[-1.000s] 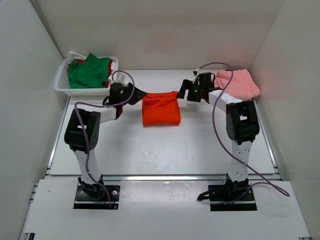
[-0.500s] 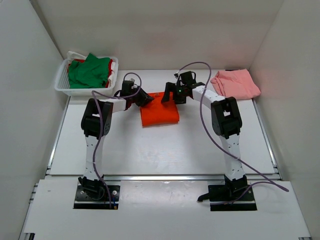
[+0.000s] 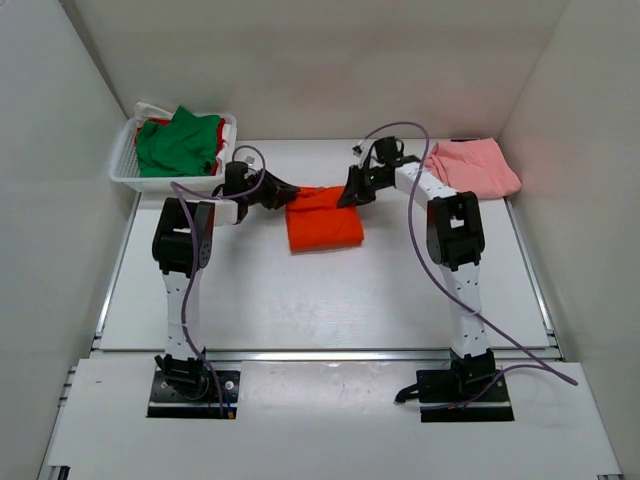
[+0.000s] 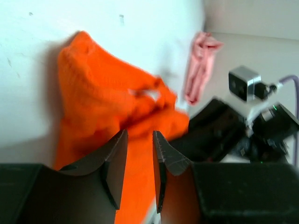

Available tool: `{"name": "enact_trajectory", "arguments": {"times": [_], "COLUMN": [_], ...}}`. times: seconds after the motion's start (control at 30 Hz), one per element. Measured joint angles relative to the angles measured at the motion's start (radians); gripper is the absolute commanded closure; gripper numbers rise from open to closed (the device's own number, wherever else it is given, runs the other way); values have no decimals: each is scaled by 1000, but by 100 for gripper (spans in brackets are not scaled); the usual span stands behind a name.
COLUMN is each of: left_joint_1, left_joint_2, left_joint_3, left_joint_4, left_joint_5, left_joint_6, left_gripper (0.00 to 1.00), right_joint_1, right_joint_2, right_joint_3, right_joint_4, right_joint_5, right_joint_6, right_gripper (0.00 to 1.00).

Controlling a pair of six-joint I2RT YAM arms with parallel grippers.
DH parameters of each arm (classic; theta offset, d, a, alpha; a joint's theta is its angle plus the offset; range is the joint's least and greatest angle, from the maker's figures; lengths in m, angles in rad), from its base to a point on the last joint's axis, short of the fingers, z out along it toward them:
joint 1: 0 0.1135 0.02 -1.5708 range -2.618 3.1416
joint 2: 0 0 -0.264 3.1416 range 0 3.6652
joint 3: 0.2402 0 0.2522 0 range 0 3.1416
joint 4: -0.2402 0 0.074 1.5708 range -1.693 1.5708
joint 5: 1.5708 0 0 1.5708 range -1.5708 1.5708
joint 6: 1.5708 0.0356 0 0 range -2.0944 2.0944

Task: Fold and stack the t-shirts
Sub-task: Put the neatly folded tshirt into the corner of the board with the right arm

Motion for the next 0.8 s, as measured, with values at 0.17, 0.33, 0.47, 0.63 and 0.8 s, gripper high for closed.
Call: {"name": "enact_trajectory", "arguments": {"times": [0.17,0.33,0.47,0.63,0.8], "left_joint_1": [64,108,90,63,51], "left_joint_2": [-204,-415,-456,-452,-452], "left_joint_3": [-140,-219,-260,-315,-318], "left_joint_4": [16,30,27,-40,-70], "left_joint_5": [61,91,117,126,131], "left_joint_6": [-23,-8,17,43,74], "left_gripper": [61,61,60,61,61], "right_joint_1": [-93,-171,-259,-439,-610], "right_joint_2": [13,-73,-130,-147,-71], "right_joint_3": [275,341,340,345,471], "right_joint_4": [-192,-236,-244,-222,-214], "right_joint_5": [91,284,359,365,362], "right_joint_6": [-182,-346,-425,-490,-555], "right_gripper": [100,99,100,100,100]}}
